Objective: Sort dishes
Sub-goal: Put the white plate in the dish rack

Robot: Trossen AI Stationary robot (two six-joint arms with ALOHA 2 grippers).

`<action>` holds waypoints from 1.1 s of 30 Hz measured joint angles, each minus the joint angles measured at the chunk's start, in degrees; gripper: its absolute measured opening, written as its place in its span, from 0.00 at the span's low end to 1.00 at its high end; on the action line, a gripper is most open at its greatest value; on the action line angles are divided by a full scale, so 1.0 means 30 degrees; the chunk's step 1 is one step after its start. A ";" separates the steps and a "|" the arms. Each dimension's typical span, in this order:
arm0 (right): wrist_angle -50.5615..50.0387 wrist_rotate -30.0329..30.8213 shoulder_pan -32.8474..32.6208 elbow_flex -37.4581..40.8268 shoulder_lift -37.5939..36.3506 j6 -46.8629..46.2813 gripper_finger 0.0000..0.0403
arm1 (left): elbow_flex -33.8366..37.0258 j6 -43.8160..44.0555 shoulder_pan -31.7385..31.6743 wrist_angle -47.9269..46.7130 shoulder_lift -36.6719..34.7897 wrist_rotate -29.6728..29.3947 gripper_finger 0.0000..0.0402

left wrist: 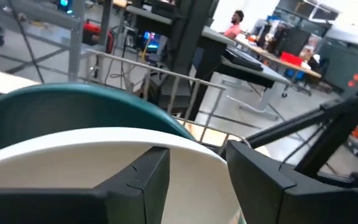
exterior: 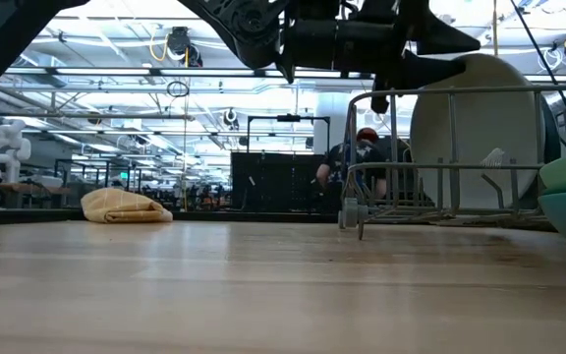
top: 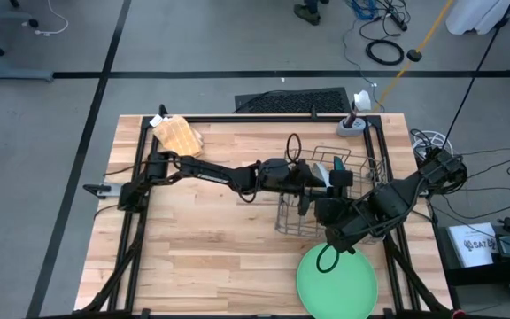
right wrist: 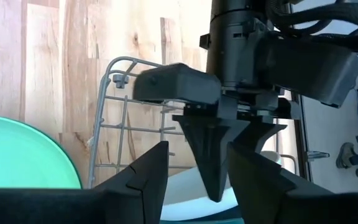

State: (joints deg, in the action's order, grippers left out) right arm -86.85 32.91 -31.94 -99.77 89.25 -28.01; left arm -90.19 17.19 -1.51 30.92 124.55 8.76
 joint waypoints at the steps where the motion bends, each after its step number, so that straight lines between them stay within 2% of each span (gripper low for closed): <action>1: 0.0007 0.0000 0.0000 0.0000 0.0000 0.0007 0.39 | 0.0000 0.0142 -0.0022 -0.0007 0.0000 -0.0097 0.41; 9: 0.0162 0.0007 0.0000 0.0000 0.0000 0.0060 0.39 | 0.0000 0.2142 -0.0090 -0.0072 0.0042 -0.1460 0.41; 16: 0.0324 0.0011 -0.0015 0.0000 0.0000 0.0060 0.39 | -0.0022 0.2631 -0.0135 0.0590 0.0284 -0.1604 0.40; 20: 0.0409 0.0007 -0.0015 0.0000 0.0000 0.0060 0.39 | -0.0007 0.2595 -0.0135 0.1091 0.0321 -0.1463 0.30; 27: 0.0424 0.0007 -0.0015 0.0007 0.0000 0.0060 0.39 | 0.0000 0.2099 -0.0150 0.1184 0.0328 -0.0845 0.04; 33: 0.0439 0.0000 -0.0015 0.0007 0.0000 0.0060 0.39 | 0.0000 0.2167 -0.0135 0.1633 0.0328 -0.0184 0.04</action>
State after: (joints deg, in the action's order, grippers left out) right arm -85.54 32.91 -31.99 -99.74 89.25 -27.83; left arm -90.19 23.69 -1.91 35.82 125.54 8.20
